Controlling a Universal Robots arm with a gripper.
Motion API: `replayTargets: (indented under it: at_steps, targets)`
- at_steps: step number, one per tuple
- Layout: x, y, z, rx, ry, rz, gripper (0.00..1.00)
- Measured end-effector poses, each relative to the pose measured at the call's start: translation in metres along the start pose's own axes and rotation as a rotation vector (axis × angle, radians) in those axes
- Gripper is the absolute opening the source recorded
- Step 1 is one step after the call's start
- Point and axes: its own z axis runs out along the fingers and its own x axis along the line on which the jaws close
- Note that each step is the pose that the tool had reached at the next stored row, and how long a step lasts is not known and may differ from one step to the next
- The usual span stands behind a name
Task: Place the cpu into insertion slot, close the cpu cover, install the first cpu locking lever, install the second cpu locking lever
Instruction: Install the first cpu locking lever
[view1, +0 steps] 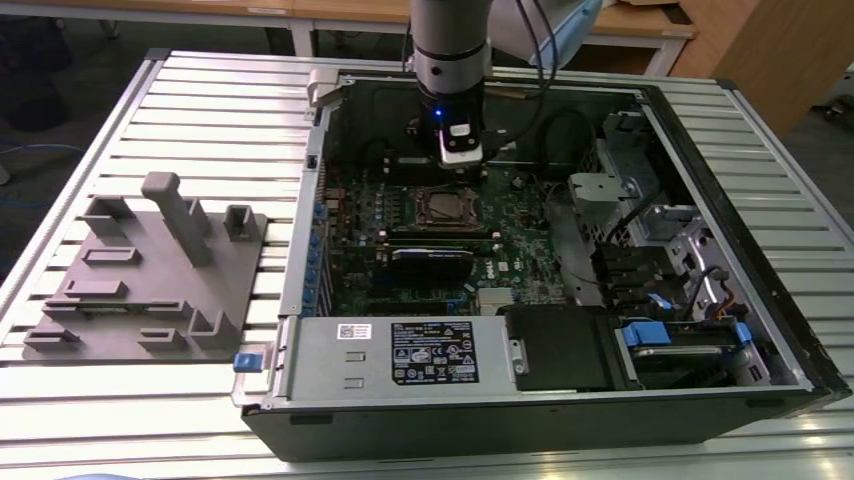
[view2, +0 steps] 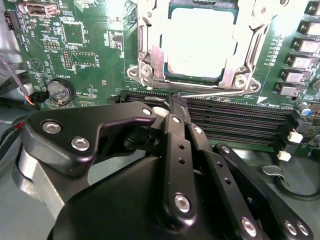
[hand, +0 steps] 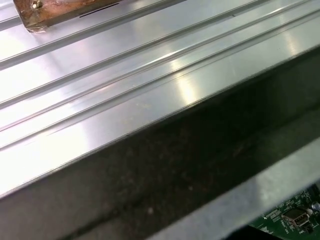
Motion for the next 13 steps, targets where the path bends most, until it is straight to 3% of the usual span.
replayTargets:
  at_steps: [5,13]
  targets:
    - [0.0004,0.0003,0.0008,0.0028,-0.0033,0.011,0.11]
    - [0.0006,0.0005,0.0012,0.0013,-0.0071,0.010,0.11]
